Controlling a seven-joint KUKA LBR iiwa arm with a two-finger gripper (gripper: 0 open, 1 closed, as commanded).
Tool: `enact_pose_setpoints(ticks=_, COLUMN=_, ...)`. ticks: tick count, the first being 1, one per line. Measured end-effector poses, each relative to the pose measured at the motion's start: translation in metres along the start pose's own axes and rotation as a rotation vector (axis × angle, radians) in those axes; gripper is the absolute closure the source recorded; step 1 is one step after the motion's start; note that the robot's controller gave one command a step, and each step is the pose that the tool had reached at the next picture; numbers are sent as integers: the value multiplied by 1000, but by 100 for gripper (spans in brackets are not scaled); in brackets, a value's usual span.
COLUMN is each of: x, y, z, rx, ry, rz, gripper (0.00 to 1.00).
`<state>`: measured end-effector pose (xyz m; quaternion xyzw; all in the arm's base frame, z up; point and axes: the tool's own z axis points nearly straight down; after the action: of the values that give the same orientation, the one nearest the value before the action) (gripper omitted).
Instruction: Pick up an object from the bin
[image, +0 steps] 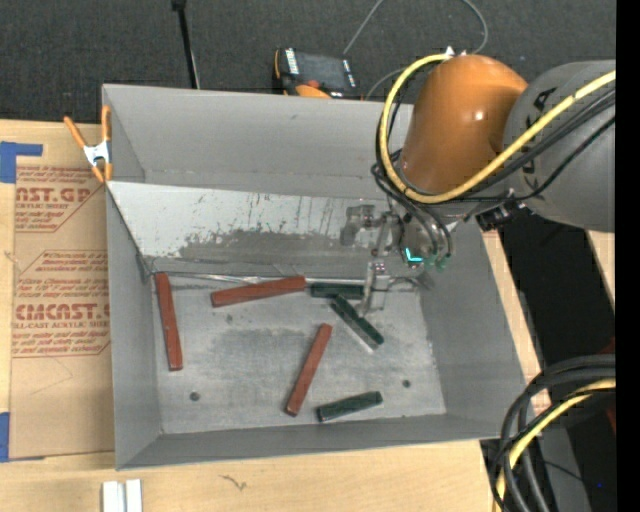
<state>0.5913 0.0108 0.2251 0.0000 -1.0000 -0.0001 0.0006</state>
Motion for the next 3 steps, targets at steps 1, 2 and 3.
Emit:
enact_pose_setpoints(ticks=1, x=26, y=22, z=134, rx=0, ry=6, rz=-74, gripper=0)
enact_pose_setpoints(ticks=2, x=56, y=43, z=156, rx=-1, ry=0, rz=-591, gripper=0)
enact_pose_setpoints(ticks=3, x=55, y=43, z=155, rx=-1, ry=-3, rz=-588, gripper=100)
